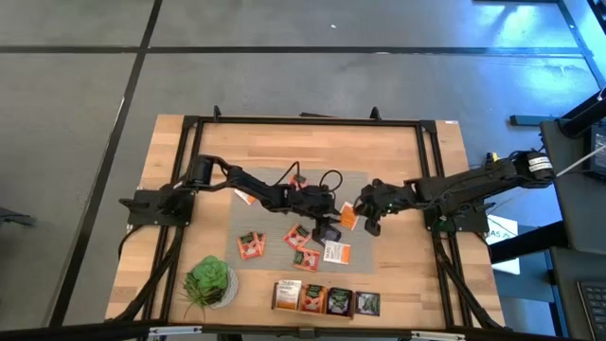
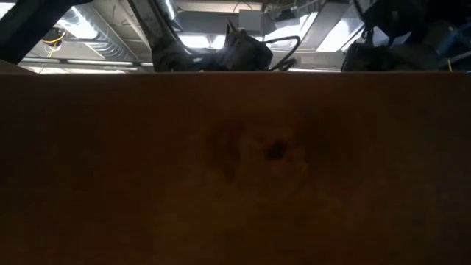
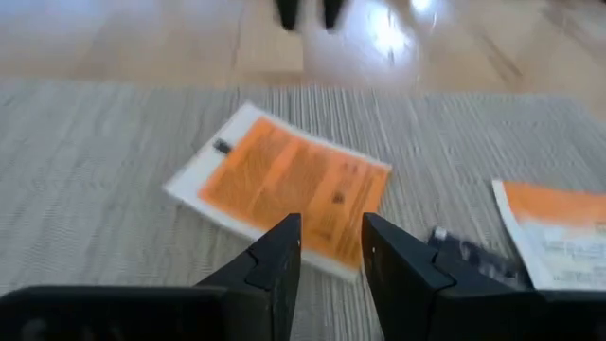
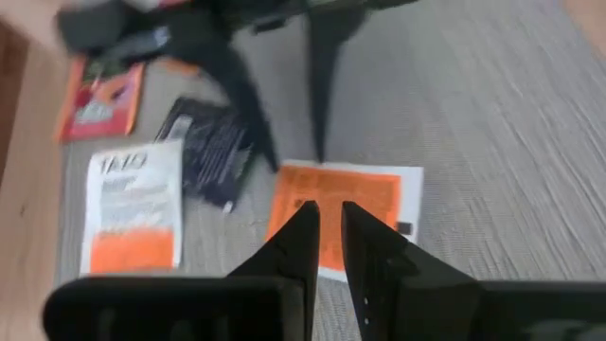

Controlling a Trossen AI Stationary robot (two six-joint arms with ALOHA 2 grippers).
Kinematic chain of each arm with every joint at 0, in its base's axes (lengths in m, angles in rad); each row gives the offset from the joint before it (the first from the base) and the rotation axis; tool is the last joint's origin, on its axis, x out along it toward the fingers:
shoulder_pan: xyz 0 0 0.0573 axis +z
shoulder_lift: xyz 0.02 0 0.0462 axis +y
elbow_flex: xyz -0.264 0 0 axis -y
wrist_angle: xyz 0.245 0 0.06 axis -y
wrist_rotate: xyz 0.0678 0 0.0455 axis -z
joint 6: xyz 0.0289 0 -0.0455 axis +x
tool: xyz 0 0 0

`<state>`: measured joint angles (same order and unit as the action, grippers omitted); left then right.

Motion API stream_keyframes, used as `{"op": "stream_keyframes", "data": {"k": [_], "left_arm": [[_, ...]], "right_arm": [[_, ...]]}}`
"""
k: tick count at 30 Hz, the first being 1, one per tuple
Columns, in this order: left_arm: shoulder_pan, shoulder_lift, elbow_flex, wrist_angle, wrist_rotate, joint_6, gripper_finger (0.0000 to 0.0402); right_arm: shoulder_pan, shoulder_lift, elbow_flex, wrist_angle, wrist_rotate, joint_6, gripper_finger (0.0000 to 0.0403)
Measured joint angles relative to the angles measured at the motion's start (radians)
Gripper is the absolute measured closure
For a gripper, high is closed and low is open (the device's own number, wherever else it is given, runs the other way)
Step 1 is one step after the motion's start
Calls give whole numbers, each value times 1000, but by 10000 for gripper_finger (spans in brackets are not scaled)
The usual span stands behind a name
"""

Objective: Pick & Place Tea
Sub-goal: Put the white and orange tea bag into the left section of the wooden organizer

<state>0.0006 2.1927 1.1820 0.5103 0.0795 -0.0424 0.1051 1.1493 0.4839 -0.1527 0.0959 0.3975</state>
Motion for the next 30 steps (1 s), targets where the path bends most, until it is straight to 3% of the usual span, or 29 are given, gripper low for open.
{"op": "stream_keyframes", "data": {"k": [6,15,26,30], "left_arm": [[-2,53,44,9,5,-22,291],[-5,83,65,5,13,-23,293],[-5,83,64,-3,15,-22,289],[-5,83,63,-3,14,-22,291]], "right_arm": [[-60,4,-18,-7,0,131,318],[-71,6,-18,29,-1,-4,247],[-83,7,-18,-118,-10,391,241],[-84,7,-18,-121,-18,461,241]]}}
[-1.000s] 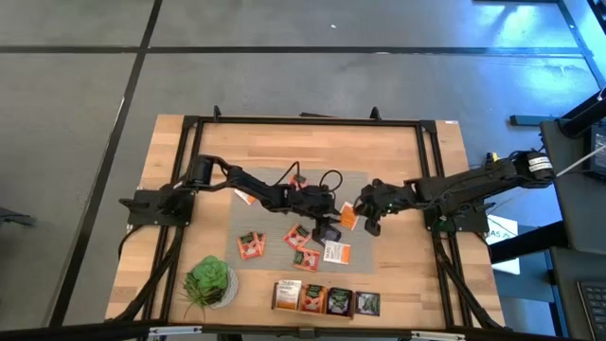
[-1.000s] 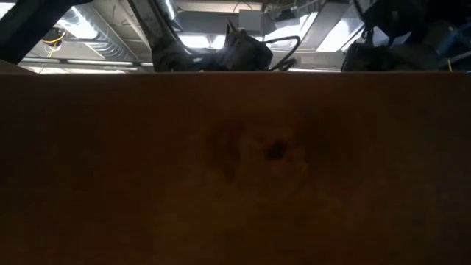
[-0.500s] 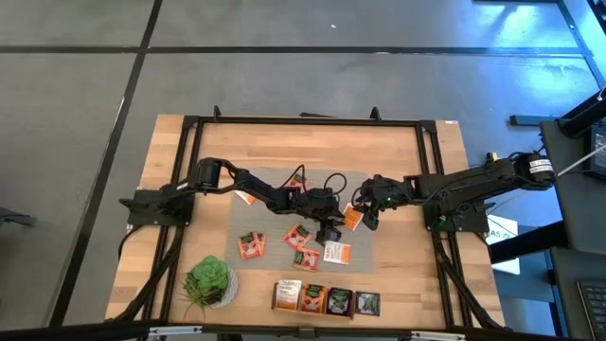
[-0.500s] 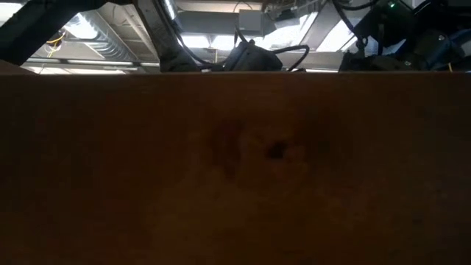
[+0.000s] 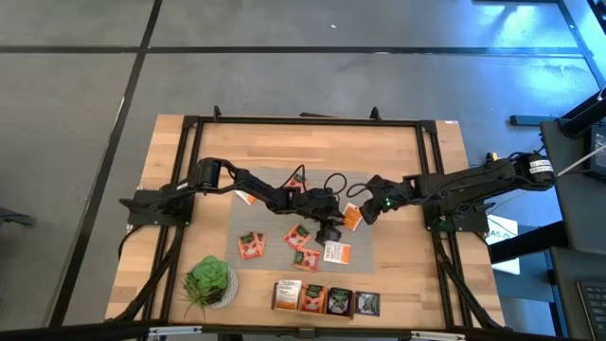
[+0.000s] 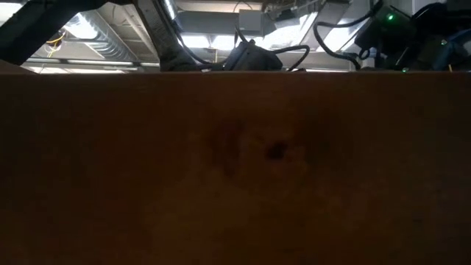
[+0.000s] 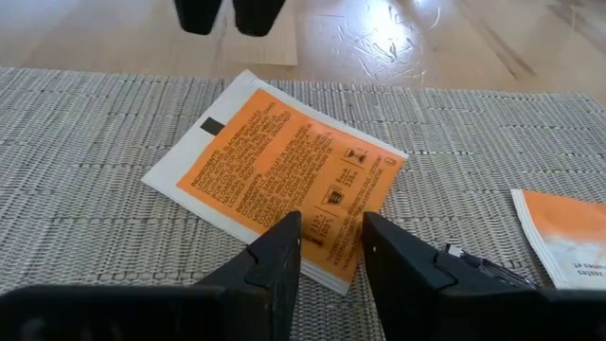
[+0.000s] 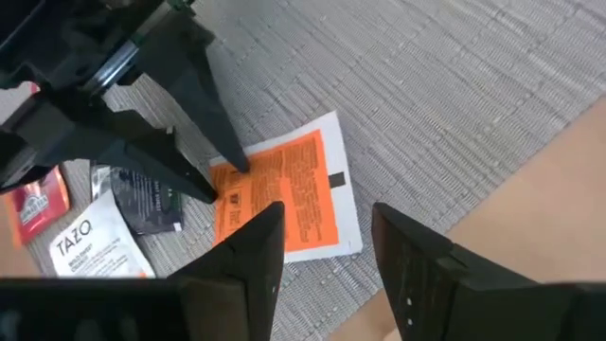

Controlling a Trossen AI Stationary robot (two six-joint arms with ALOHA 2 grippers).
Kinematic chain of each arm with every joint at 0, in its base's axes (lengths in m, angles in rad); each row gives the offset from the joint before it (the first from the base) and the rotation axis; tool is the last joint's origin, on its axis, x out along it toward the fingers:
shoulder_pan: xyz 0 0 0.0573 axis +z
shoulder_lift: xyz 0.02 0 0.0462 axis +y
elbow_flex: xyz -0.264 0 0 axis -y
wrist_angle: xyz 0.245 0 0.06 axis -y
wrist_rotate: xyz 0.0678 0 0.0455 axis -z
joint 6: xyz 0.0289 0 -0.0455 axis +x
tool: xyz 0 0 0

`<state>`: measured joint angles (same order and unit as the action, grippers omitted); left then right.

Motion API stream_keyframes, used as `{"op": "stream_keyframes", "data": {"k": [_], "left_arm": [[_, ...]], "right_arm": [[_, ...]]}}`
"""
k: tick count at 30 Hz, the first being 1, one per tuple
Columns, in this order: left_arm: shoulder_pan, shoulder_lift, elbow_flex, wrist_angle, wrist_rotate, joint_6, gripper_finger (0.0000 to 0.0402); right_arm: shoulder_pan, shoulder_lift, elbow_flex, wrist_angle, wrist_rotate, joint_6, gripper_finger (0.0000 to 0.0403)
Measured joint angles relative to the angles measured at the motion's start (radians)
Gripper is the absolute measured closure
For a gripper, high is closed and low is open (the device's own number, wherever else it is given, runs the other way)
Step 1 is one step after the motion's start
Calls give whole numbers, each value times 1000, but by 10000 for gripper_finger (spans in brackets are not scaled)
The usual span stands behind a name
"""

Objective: Pick & Place Tea
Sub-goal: Put the white and orange tea bag into the left section of the wooden organizer

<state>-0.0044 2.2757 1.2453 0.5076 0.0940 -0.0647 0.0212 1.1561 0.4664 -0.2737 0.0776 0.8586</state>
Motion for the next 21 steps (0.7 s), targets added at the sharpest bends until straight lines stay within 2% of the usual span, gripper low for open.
{"op": "stream_keyframes", "data": {"k": [10,18,21], "left_arm": [[0,1,-1,0,0,0,290],[0,1,-1,0,0,0,290],[0,1,-1,0,0,0,288]], "right_arm": [[0,11,0,0,26,26,241],[0,127,0,22,24,61,241],[0,164,0,65,-27,62,241]]}}
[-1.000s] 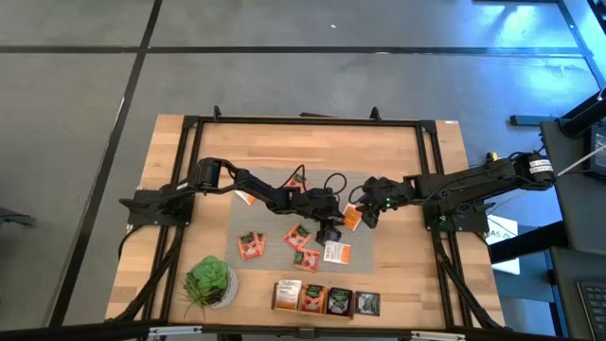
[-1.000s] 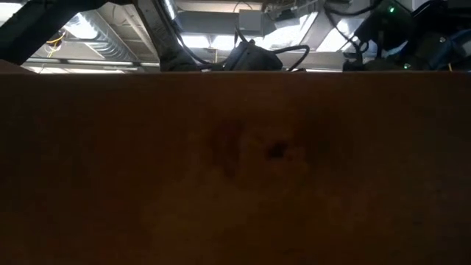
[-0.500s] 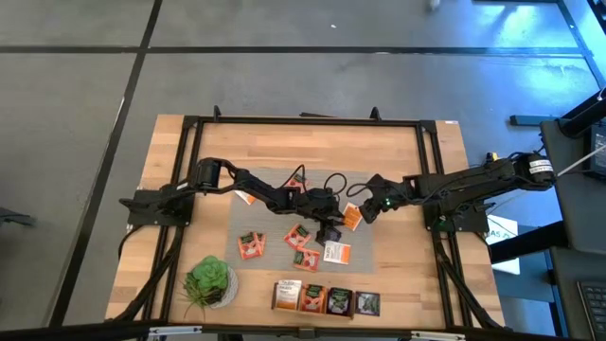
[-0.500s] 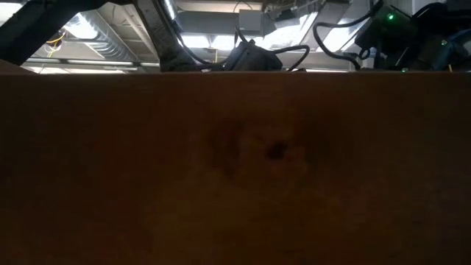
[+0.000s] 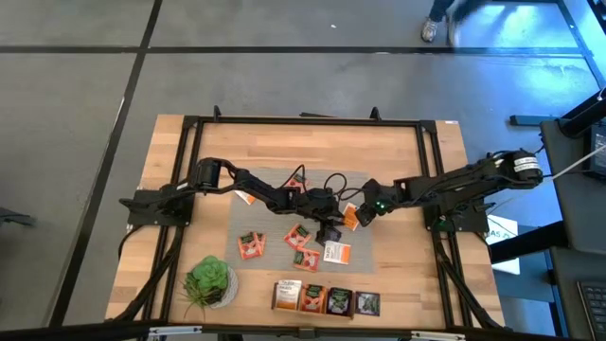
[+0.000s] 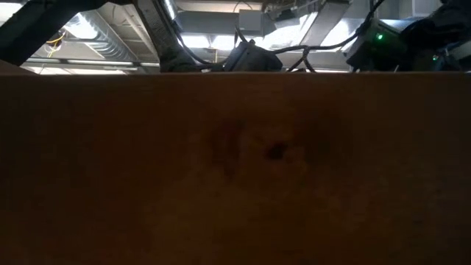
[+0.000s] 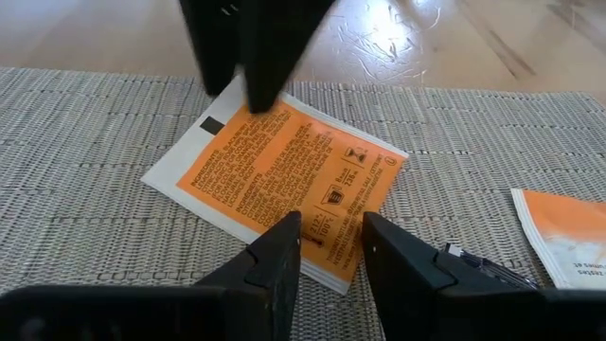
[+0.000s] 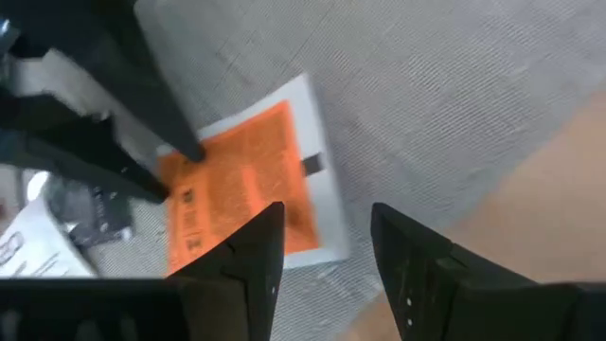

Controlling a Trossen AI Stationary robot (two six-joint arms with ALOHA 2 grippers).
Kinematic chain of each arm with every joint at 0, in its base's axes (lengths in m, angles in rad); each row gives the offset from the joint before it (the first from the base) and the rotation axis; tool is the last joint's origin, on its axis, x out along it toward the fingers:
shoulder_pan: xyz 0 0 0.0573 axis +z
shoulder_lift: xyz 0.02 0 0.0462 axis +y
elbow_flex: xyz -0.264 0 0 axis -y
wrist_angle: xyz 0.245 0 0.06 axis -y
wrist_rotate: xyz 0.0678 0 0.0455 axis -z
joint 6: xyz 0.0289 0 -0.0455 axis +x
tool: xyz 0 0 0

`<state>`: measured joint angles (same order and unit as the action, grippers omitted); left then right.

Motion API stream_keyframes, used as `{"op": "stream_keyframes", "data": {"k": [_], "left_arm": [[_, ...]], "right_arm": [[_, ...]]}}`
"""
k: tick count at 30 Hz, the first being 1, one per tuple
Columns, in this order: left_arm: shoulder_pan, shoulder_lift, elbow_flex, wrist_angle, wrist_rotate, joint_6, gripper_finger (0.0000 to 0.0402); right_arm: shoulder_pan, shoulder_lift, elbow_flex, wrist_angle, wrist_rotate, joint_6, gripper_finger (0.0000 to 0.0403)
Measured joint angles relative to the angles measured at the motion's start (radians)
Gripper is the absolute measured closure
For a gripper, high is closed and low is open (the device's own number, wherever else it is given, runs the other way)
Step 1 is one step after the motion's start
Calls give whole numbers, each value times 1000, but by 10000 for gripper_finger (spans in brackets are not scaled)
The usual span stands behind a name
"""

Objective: Pick & Place Tea
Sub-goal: Put the white and orange tea bag into the left section of the wooden organizer

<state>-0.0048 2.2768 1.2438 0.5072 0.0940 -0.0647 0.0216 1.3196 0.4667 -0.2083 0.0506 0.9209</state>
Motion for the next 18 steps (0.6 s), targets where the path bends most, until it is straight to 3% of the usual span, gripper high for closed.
{"op": "stream_keyframes", "data": {"k": [9,18], "left_arm": [[0,0,-1,0,0,0,292],[0,0,-1,0,0,0,288]], "right_arm": [[0,39,2,47,-60,10,250],[0,39,1,49,-79,-21,336]]}}
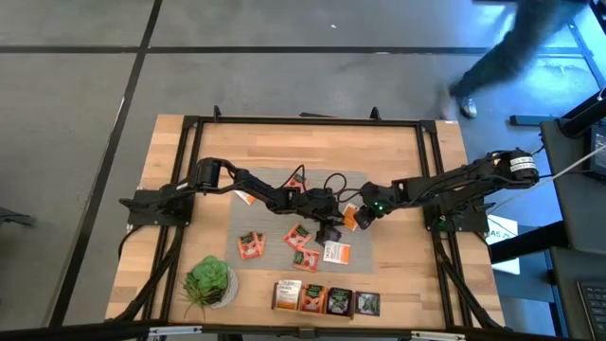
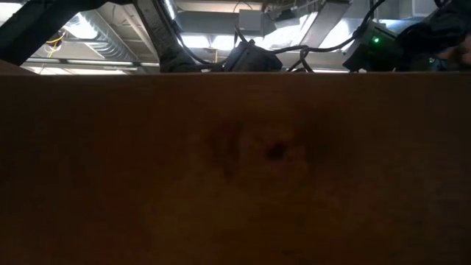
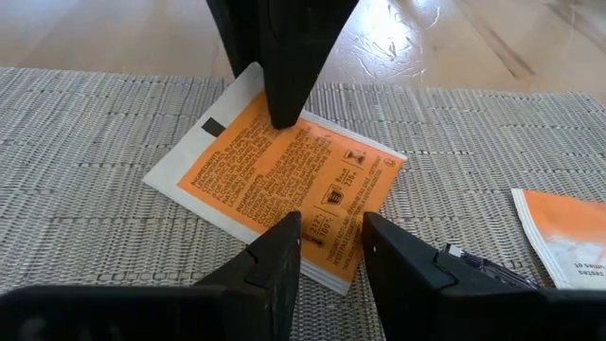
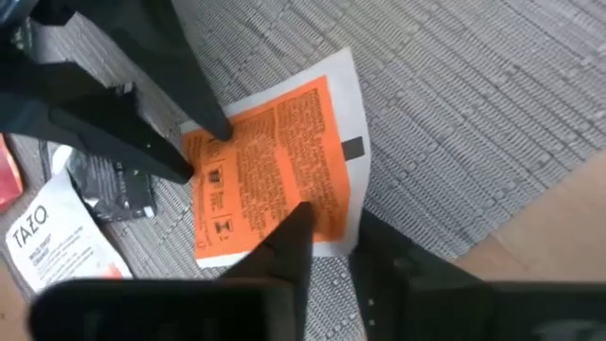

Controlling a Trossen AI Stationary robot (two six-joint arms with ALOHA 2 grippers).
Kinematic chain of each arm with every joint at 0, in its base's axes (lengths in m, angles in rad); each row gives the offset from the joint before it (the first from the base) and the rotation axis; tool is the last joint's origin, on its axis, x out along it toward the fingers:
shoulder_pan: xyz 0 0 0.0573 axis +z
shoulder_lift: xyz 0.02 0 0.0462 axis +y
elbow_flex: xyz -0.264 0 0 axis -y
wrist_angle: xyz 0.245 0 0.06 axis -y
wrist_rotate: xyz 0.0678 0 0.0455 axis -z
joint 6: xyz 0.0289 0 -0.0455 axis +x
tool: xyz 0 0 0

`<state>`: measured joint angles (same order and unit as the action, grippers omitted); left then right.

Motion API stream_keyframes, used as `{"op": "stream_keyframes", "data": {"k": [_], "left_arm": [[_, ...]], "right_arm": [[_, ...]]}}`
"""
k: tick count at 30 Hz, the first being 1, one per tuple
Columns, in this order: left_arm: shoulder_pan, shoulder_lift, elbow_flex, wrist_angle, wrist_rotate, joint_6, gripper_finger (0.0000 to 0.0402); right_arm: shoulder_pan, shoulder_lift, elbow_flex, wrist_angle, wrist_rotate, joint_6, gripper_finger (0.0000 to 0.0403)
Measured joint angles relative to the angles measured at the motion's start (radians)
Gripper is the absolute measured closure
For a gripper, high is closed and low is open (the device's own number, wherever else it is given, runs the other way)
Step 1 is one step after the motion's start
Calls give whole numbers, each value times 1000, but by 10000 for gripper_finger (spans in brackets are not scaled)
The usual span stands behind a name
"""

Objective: Pick & Place Tea
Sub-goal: Put the white and orange tea bag into the left section of the wooden organizer

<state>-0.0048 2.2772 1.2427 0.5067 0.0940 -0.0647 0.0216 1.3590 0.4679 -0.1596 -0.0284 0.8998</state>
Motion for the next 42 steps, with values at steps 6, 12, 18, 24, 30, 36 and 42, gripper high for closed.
{"op": "stream_keyframes", "data": {"k": [6,12,18,24,30,36,42], "left_arm": [[0,0,0,0,-2,0,289],[1,-17,-1,-27,50,0,288],[-1,-124,-5,-162,118,54,286],[10,-251,-2,-354,109,99,286],[52,-385,-99,-507,206,79,286],[107,-464,-321,-2,563,-123,286],[131,-463,-497,417,554,-396,286]], "right_arm": [[0,0,0,0,0,-33,394],[0,0,0,3,2,-46,393],[1,-32,10,-50,41,-105,398],[20,-114,82,-142,129,-257,399],[109,-165,172,-154,159,-483,400],[254,-165,240,-117,294,-838,401],[367,-164,293,-56,343,-1062,398]]}}
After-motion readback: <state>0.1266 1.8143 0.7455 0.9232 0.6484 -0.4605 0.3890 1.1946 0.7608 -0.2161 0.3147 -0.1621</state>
